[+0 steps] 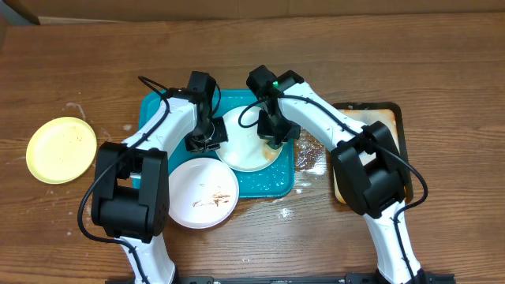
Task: Clean dirty plates on tray and stack at the side
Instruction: 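Scrub the white plate with the sponge while the left gripper holds it, then move the sponge back to the pan with the right gripper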
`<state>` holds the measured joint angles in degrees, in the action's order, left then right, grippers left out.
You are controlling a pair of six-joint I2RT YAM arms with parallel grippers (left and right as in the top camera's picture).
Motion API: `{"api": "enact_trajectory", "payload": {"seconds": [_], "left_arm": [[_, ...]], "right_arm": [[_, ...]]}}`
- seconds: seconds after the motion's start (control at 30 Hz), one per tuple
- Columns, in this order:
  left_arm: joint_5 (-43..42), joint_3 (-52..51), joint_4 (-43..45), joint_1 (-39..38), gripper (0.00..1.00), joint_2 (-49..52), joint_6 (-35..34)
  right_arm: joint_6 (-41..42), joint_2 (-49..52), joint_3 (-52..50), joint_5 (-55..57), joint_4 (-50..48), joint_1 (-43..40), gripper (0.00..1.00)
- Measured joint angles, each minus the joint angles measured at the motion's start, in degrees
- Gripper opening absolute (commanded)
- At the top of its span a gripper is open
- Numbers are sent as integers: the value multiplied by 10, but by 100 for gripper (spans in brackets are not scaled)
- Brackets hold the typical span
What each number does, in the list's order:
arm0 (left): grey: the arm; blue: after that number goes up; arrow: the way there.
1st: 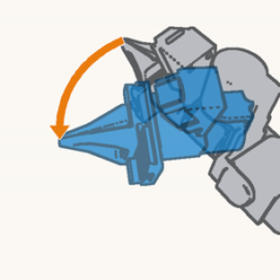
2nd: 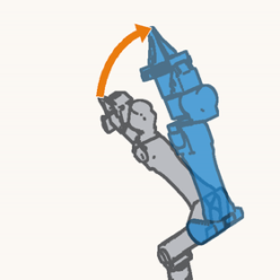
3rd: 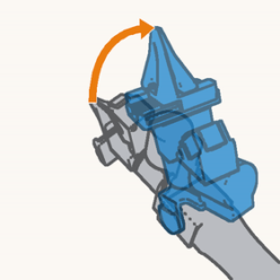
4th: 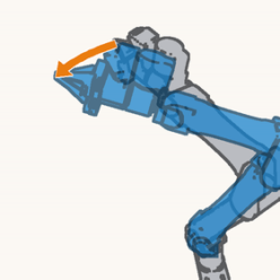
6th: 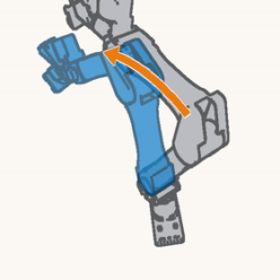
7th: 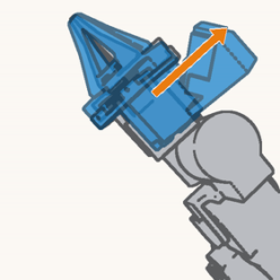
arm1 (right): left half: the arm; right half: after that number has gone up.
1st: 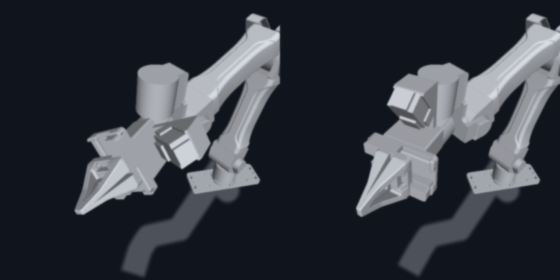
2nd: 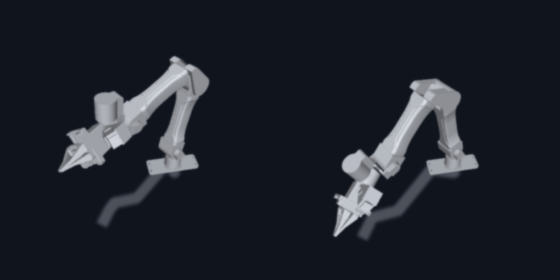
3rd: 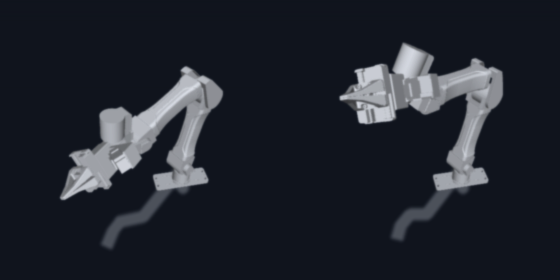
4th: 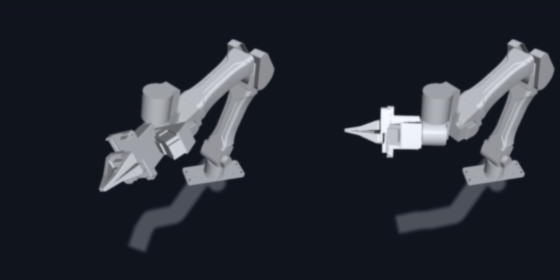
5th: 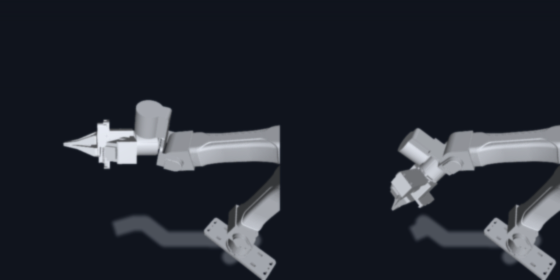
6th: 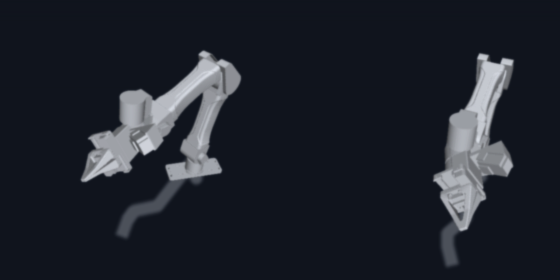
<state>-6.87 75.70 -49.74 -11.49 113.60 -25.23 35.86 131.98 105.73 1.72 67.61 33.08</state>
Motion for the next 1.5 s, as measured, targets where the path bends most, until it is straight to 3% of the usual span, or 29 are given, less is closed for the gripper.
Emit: {"api": "enact_trajectory", "payload": {"seconds": [0.4, 0.77, 1.07, 1.5], "left_arm": [[-20, 0, -6, 0, 4, 2, 2], [14, 0, -17, 15, 4, 2, 2], [16, 10, -22, 15, 4, 2, 2], [88, 243, -158, 15, 4, 22, 15]], "right_arm": [[-5, 32, 88, 15, 115, 0, 4], [-27, 45, 311, 90, 257, -33, 4], [-29, 45, 331, 92, 295, -73, 4], [-37, 45, 331, 92, 295, -121, 4]]}}
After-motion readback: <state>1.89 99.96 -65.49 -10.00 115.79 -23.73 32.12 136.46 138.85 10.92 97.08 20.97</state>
